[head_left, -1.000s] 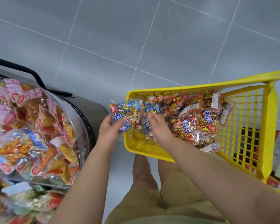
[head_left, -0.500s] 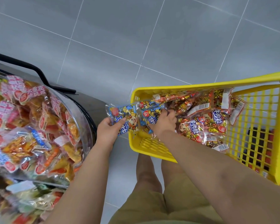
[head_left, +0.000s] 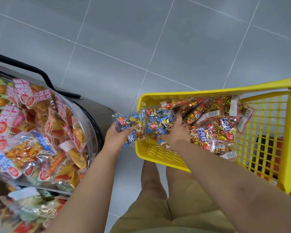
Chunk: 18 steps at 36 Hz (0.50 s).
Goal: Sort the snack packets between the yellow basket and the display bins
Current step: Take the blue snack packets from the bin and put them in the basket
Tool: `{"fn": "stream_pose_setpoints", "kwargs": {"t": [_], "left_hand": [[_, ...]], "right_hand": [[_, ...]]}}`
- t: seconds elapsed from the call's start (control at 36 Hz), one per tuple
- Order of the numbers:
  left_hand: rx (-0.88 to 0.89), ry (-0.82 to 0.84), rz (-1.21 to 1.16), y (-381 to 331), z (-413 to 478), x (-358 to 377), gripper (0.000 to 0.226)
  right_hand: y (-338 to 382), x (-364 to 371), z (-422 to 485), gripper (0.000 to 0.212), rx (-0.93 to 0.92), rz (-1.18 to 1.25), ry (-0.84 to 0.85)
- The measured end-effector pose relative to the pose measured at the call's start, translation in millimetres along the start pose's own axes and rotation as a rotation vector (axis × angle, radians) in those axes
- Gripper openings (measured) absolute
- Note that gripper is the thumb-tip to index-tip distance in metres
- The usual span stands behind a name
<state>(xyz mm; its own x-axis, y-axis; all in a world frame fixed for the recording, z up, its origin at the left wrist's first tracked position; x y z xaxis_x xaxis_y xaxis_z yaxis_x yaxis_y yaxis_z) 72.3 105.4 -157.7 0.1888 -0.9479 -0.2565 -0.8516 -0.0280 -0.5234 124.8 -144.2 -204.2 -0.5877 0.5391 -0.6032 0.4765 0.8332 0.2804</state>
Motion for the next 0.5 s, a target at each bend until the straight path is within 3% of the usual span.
{"fn": "stream_pose_setpoints", "kwargs": {"t": [0.11, 0.28, 0.39, 0.5], "left_hand": [[-0.053, -0.002, -0.116, 5.4, -3.5, -0.1, 0.022], [-0.082, 0.060, -0.194, 3.3, -7.7, 4.6, 0.021], [-0.077, 0.179, -0.258, -3.6, -15.6, 20.7, 0.014], [-0.041, 0.303, -0.257, -15.1, -22.6, 32.8, 0.048]], "right_hand": [[-11.1, -7.5, -8.7, 0.113, 0.031, 0.224, 0.068], [-7.7, 5.7, -42.5, 0.112, 0.260, 0.878, 0.406], [28.9, -1.6, -56.6, 0.085, 0.038, 0.780, 0.336], [67.8, 2.4, -67.0, 0.066, -0.155, 0.679, 0.226]]}}
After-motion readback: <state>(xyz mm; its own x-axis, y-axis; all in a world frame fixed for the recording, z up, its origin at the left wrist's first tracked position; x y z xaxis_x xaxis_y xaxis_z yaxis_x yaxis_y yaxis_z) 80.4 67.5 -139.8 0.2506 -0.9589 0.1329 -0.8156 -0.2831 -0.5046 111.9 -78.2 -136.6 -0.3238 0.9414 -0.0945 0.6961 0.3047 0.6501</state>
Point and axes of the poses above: each hand's wrist, its own z-axis towards the middle knuckle, its own x-axis out of the palm, y = z × x, the point moved 10 cm from there along z, towards the middle knuckle, and after that the axes turned 9 degrees about z, right-handed, at the moved point
